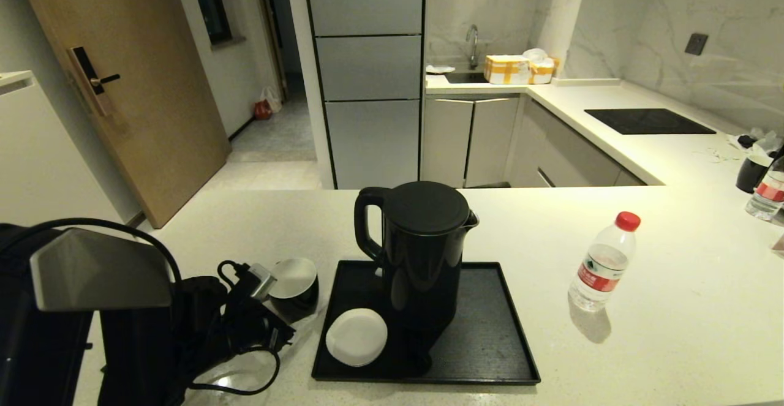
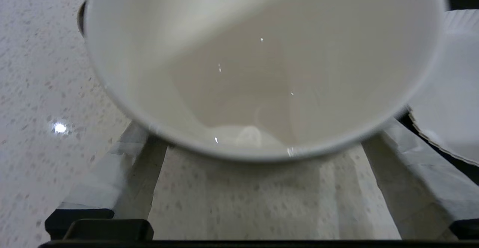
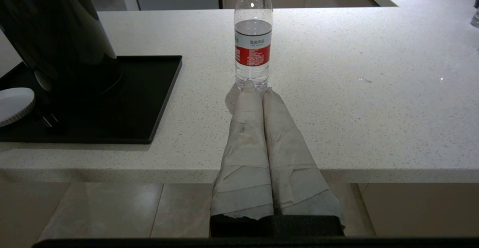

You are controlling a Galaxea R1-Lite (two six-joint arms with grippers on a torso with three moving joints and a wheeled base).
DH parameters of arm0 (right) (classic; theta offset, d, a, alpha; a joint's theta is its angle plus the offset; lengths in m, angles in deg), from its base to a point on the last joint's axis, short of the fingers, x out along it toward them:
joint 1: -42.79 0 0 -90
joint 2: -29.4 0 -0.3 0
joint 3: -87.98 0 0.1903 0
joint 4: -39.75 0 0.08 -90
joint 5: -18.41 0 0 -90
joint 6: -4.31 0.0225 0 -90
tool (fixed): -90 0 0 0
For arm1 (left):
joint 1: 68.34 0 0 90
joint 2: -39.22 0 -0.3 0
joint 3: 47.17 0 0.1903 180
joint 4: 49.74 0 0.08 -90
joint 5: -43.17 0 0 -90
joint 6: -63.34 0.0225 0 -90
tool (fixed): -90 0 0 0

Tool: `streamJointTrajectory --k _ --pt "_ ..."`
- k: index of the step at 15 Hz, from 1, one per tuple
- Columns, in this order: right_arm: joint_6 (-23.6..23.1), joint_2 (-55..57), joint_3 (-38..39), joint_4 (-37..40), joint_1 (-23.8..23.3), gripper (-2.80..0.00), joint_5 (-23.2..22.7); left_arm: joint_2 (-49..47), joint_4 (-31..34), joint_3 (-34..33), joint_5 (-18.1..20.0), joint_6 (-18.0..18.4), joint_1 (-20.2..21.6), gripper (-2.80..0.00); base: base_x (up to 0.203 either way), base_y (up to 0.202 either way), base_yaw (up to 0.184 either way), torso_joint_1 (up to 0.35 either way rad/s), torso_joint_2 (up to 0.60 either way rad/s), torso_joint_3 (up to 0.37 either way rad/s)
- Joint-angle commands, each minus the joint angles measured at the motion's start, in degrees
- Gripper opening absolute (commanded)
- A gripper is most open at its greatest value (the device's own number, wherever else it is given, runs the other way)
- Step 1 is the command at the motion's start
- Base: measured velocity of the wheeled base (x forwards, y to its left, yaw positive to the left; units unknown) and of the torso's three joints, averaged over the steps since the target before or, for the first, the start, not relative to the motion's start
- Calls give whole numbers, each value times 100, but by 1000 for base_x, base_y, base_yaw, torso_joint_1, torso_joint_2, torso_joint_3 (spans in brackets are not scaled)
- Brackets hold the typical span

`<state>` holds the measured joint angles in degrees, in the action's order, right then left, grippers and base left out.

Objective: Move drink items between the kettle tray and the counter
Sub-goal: Place it on the left

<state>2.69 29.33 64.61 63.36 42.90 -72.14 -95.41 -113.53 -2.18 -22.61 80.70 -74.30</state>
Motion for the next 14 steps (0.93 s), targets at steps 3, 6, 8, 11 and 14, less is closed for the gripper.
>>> streamJointTrajectory --k 3,6,8,11,14 --pt "-5 7 0 2 7 -280 2 350 -50 -396 30 3 156 0 0 0 0 0 0 0" --pt "-5 7 0 2 -2 -280 2 562 -50 -644 63 -9 337 0 0 0 0 0 0 0" --pt "-5 7 0 2 -2 -280 -7 772 -50 -850 89 -14 416 0 0 0 0 0 0 0" --pt "-5 7 0 2 -2 -280 2 1032 -50 -1087 91 -14 386 0 0 0 0 0 0 0" --pt "-5 7 0 2 -2 -280 -7 1279 -50 -1133 93 -14 360 0 0 0 0 0 0 0"
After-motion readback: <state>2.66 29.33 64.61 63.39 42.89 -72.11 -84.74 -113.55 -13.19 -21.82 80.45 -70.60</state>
